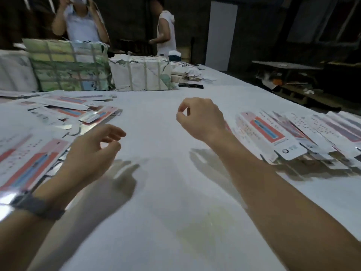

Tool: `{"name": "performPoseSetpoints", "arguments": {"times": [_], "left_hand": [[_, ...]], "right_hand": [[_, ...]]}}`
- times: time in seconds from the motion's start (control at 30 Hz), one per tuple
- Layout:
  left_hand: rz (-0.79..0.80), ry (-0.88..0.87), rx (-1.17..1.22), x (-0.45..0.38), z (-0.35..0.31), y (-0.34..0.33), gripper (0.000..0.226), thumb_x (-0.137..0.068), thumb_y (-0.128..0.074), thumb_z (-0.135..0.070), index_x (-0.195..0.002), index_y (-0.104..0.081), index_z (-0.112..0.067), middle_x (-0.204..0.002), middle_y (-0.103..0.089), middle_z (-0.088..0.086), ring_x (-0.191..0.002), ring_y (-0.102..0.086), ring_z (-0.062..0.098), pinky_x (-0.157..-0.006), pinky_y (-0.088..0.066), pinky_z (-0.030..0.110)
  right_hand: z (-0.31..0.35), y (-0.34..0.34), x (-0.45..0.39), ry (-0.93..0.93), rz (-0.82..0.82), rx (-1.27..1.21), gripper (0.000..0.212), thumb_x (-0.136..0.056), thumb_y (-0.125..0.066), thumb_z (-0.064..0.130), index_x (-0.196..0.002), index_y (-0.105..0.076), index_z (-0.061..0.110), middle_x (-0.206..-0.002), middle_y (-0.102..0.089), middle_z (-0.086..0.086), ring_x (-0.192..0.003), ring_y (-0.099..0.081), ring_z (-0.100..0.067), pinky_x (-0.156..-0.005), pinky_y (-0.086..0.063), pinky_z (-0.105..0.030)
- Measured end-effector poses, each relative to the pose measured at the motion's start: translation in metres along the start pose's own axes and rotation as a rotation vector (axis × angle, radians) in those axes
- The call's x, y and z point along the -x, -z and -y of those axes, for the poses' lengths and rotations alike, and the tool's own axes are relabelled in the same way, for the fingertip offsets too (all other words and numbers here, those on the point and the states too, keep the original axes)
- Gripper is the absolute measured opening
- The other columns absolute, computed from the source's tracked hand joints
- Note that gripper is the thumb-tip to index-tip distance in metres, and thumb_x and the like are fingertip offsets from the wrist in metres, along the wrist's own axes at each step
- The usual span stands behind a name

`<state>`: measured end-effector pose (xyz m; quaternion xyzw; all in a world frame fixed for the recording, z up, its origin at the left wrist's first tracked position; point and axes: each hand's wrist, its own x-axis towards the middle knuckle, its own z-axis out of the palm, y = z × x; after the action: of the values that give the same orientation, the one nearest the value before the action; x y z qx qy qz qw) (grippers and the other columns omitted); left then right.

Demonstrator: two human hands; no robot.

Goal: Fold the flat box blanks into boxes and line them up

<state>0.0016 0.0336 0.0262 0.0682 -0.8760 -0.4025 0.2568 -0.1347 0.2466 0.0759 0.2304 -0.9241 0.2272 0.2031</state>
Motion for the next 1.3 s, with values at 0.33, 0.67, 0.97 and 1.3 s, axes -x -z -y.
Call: {"name": "performPoseSetpoints", "arguments": {"times": [0.33, 0.67, 0.97, 1.3], "left_hand": [[0.176, 0.58, -0.972, -0.003, 0.039, 0.059, 0.045, -0.088, -0.05, -0.025, -0.132, -0.043, -0.027, -0.141, -0.043, 0.016, -0.136, -0.028, 0.054, -0.104, -0.032, 0.061], [-0.027, 0.133, -0.933, 0.003, 0.005, 0.042, 0.039, -0.096, -0.046, -0.013, -0.134, -0.04, -0.017, -0.07, -0.037, 0.003, -0.065, -0.044, 0.03, -0.057, -0.032, 0.035], [-0.161, -0.066, 0.24, 0.001, -0.039, 0.045, 0.039, -0.105, -0.038, -0.013, -0.138, -0.048, -0.031, -0.109, -0.075, -0.008, -0.084, -0.073, 0.013, -0.053, -0.057, 0.023], [0.26, 0.306, 0.847, 0.011, -0.03, 0.002, 0.039, -0.1, -0.048, -0.008, -0.128, -0.059, -0.033, -0.098, -0.077, 0.005, -0.076, -0.073, 0.017, -0.058, -0.058, 0.031]], "right_hand": [[0.08, -0.036, 0.06, 0.404, 0.2, -0.294, 0.008, -0.089, -0.062, 0.033, -0.093, -0.069, 0.033, -0.065, -0.056, 0.013, -0.068, -0.054, -0.005, -0.068, -0.048, -0.031], [0.077, -0.046, 0.056, 0.381, 0.099, -0.389, 0.009, -0.088, -0.064, 0.023, -0.091, -0.072, 0.026, -0.06, -0.054, 0.011, -0.061, -0.052, -0.009, -0.068, -0.051, -0.037], [0.072, -0.038, 0.045, 0.256, -0.165, -0.62, 0.009, -0.088, -0.063, 0.017, -0.08, -0.065, 0.019, -0.05, -0.047, 0.011, -0.052, -0.046, -0.007, -0.056, -0.036, -0.02], [0.061, -0.033, 0.037, 0.233, -0.214, -0.612, 0.028, -0.095, -0.06, 0.025, -0.123, -0.064, 0.022, -0.056, -0.045, 0.01, -0.055, -0.048, -0.007, -0.058, -0.049, -0.034]]}}
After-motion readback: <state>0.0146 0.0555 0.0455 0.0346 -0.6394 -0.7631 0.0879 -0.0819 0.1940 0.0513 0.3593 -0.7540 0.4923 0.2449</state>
